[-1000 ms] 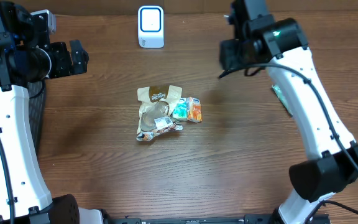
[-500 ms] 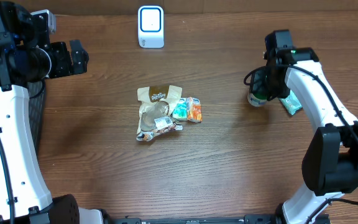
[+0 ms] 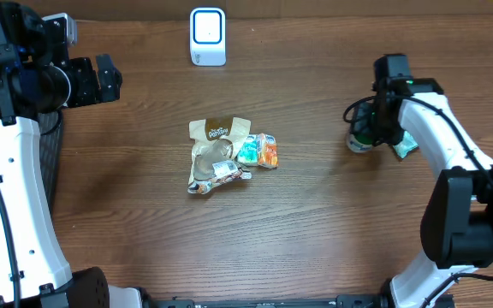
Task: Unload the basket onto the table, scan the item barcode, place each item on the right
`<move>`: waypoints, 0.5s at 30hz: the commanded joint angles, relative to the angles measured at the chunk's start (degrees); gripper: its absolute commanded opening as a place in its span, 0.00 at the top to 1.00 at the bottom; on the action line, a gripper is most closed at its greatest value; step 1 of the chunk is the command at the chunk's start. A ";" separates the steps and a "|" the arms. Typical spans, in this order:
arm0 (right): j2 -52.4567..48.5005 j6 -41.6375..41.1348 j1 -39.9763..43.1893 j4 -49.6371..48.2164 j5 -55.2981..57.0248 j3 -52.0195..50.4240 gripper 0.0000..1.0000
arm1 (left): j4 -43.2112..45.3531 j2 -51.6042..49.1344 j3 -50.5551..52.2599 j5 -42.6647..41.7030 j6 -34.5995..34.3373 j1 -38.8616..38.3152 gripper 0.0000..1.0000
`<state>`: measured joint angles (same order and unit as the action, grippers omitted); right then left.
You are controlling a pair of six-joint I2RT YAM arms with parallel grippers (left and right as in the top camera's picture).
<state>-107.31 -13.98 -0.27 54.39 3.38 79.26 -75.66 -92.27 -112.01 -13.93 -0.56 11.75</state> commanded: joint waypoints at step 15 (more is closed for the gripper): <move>0.70 -0.68 -0.17 17.14 -12.11 22.12 0.00 | 0.02 0.02 -0.44 -0.50 -0.74 0.20 0.00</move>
<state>-107.74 -14.76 1.85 69.76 -1.76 95.00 -75.64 -92.27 -112.01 -13.93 -0.56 11.75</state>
